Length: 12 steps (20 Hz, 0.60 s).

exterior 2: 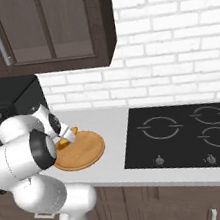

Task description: Pick up the kebab skewer and baguette bread, and place them inside the toaster oven. Close the toaster oven door and start by setting the timer.

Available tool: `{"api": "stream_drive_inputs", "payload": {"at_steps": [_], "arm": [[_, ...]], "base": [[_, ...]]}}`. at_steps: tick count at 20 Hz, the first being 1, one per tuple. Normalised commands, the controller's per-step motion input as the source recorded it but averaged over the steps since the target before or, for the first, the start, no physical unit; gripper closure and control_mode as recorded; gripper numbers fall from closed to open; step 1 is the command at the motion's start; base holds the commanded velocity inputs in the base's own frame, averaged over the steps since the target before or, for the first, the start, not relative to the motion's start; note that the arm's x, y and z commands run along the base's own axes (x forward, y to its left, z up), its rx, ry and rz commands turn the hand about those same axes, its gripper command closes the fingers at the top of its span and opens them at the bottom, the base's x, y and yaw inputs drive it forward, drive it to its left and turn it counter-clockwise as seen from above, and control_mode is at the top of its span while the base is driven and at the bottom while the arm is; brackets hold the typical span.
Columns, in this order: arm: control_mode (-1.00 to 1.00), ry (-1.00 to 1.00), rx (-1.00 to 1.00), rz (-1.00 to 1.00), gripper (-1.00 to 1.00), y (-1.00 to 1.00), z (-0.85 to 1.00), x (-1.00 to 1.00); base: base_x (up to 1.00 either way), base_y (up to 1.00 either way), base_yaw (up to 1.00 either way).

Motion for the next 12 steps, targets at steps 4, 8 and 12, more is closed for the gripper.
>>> {"api": "stream_drive_inputs", "payload": {"at_steps": [4, 8, 12], "arm": [[-1.0, -0.23, 0.1, 0.11, 1.0, 0.53, 0.98, -0.36], [-1.0, -0.11, 0.14, 0.01, 1.0, 0.74, 0.73, -0.14], [-1.0, -0.03, 0.19, -0.05, 1.0, 0.64, 0.47, -0.11]], "base": [[0.0, 0.0, 0.0], [0.0, 0.0, 0.0], [0.0, 0.0, 0.0]]}}
